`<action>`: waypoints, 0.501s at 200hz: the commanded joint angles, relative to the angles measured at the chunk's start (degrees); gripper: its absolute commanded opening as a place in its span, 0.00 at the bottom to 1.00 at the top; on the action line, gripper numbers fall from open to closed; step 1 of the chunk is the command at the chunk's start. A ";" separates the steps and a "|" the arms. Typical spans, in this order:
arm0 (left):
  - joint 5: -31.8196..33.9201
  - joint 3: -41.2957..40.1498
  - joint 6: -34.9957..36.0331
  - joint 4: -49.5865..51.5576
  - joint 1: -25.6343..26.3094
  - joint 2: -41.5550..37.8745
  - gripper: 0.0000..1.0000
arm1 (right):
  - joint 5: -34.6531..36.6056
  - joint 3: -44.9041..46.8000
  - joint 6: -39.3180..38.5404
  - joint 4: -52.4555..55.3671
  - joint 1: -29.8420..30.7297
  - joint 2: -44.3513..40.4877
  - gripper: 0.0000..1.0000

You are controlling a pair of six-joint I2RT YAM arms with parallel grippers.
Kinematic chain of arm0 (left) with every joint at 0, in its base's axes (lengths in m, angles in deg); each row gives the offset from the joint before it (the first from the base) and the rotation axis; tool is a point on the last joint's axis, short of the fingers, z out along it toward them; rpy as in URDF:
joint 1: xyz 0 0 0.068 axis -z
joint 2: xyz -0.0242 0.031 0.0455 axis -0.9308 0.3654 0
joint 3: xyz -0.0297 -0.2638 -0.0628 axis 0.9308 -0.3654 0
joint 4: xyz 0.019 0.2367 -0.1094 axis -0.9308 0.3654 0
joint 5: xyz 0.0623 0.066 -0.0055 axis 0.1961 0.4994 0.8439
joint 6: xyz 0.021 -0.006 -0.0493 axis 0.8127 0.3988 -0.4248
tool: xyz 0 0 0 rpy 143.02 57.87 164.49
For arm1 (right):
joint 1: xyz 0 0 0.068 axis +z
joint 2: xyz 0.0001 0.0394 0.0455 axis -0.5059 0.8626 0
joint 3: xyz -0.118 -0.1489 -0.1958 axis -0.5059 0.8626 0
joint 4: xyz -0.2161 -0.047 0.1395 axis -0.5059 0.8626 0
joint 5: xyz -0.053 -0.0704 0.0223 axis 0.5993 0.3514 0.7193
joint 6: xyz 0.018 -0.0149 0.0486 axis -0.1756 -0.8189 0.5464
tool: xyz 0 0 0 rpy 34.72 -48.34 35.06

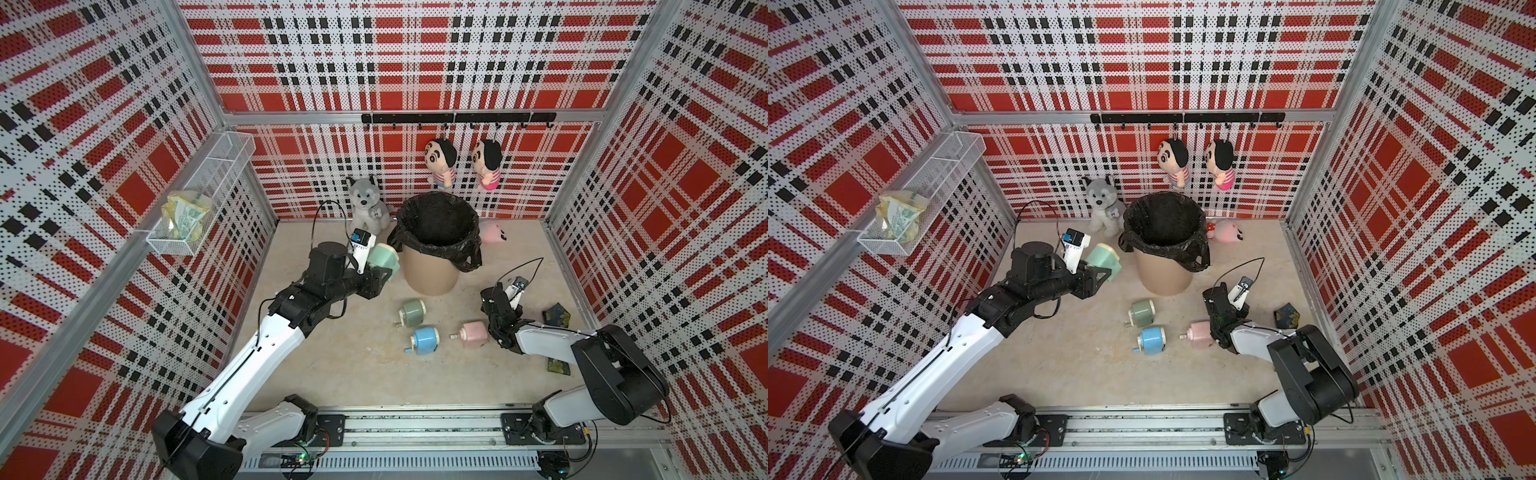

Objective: Take out the pencil sharpener tray and clean the shavings
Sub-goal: Place the container at the center of the board.

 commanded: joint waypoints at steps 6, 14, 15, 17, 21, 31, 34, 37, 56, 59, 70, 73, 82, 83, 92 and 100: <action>0.69 -0.90 0.45 -3.22 0.91 -1.61 0.52 | 3.66 0.64 -0.36 -5.78 0.90 2.77 0.56; 0.76 -0.97 0.46 -3.23 1.08 -1.72 0.52 | 4.15 0.81 -0.84 -6.88 1.12 3.56 0.56; 0.77 -0.98 0.51 -3.27 1.08 -1.73 0.52 | 4.21 0.79 -0.85 -6.94 1.17 3.67 0.56; 0.78 -0.94 0.49 -3.23 1.15 -1.74 0.52 | 4.37 0.81 -0.88 -7.09 1.21 3.86 0.56; 0.86 -1.07 0.53 -3.22 1.18 -1.84 0.52 | 4.75 0.83 -0.98 -7.36 1.30 4.34 0.57; 0.83 -1.08 0.59 -3.22 1.47 -1.91 0.53 | 5.10 0.93 -1.37 -8.33 1.46 5.53 0.57; 0.82 -1.08 0.57 -3.22 1.54 -1.97 0.53 | 5.35 0.86 -1.38 -8.46 1.48 5.86 0.58; 0.89 -1.05 0.62 -3.20 1.61 -2.00 0.53 | 5.41 0.82 -1.36 -8.70 1.47 6.12 0.58; 0.96 -1.25 0.63 -3.20 1.83 -2.42 0.54 | 5.95 0.16 -1.62 -8.68 1.42 7.42 0.59; 0.92 -1.30 0.72 -3.19 1.81 -2.48 0.54 | 6.00 -0.02 -1.57 -8.53 1.44 7.54 0.59; 0.88 -1.43 0.57 -3.23 1.87 -2.59 0.54 | 5.90 -0.28 -1.61 -8.40 1.43 7.89 0.62; 0.80 -1.43 0.61 -3.22 1.95 -2.57 0.54 | 5.82 -0.37 -1.71 -8.32 1.48 7.99 0.63; 0.73 -1.51 0.58 -3.31 2.01 -2.70 0.54 | 5.76 -0.49 -1.70 -7.88 1.43 8.08 0.68; 0.71 -1.52 0.62 -3.31 1.99 -2.66 0.54 | 5.77 -0.52 -1.63 -7.79 1.41 7.99 0.68; 0.76 -1.61 0.57 -3.42 1.96 -2.76 0.54 | 5.64 -0.69 -1.46 -7.29 1.46 7.84 0.70; 0.72 -1.60 0.59 -3.42 2.03 -2.70 0.54 | 5.41 -0.58 -1.47 -7.32 1.45 7.54 0.72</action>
